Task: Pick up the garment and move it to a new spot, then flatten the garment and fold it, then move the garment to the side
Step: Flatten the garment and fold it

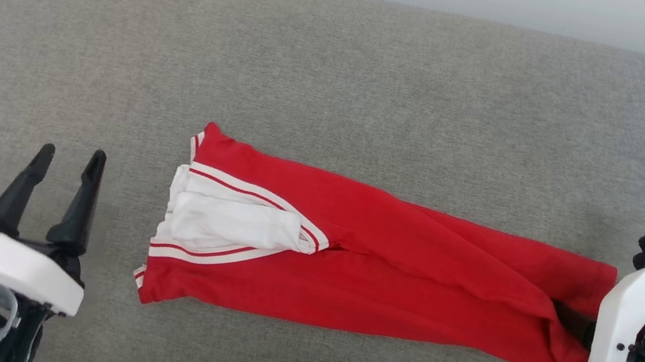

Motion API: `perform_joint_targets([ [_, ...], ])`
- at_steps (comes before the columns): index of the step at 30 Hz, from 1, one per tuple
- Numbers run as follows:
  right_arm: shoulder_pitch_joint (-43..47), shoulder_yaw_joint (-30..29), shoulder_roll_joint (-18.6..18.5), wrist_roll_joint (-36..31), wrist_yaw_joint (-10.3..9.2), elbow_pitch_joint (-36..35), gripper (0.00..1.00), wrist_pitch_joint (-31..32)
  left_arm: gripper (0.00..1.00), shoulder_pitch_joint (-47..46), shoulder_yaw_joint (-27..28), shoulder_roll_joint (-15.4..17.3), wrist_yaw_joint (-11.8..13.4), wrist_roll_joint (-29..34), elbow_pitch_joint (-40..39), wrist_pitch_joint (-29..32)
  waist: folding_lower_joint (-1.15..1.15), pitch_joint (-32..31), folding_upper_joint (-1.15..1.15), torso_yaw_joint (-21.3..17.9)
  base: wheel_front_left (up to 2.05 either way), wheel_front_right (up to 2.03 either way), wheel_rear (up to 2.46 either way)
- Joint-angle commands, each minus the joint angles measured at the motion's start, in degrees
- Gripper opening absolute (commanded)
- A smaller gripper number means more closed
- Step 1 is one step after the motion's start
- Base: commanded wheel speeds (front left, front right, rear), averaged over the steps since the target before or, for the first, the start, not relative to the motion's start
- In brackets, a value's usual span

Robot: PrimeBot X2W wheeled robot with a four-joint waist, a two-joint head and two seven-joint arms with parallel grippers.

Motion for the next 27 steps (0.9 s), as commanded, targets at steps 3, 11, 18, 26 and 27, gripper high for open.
perform_joint_targets([
  [3, -0.3, 3.5, 1.1, 1.6, 0.08, 2.6, 0.0, 2.5, 1.0, 3.9, 5.6, -4.2, -2.5, 4.1, 0.5, -0.3, 0.0, -0.2, 0.0, 0.7, 0.0, 0.0, 0.0],
  [11, -3.1, 2.5, 0.3, 5.2, 0.02, 2.7, 0.0, 3.6, 1.0, 9.1, 15.1, -11.8, -7.8, 10.8, 1.3, -0.3, 0.0, -0.9, 0.0, 1.2, 0.0, 0.0, 0.0],
  [18, -3.1, 0.7, -1.6, 6.9, 0.01, 0.7, 0.0, 4.5, 1.0, 12.7, 22.4, -18.7, -12.3, 15.9, 1.5, -0.3, 0.0, -1.6, 0.0, 1.0, 0.0, 0.0, 0.0],
  [26, -2.5, -4.0, -5.7, 5.0, 0.01, 0.6, 0.0, 4.8, 1.0, 14.8, 27.5, -24.4, -15.8, 20.6, 0.8, -0.3, 0.0, -2.3, 0.0, 0.2, 0.0, 0.0, 0.0],
  [27, -2.5, -4.7, -6.1, 4.6, 0.01, 0.7, 0.0, 4.8, 1.0, 14.9, 28.1, -25.0, -16.1, 21.0, 0.6, -0.3, 0.0, -2.4, 0.0, 0.0, 0.0, 0.0, 0.0],
])
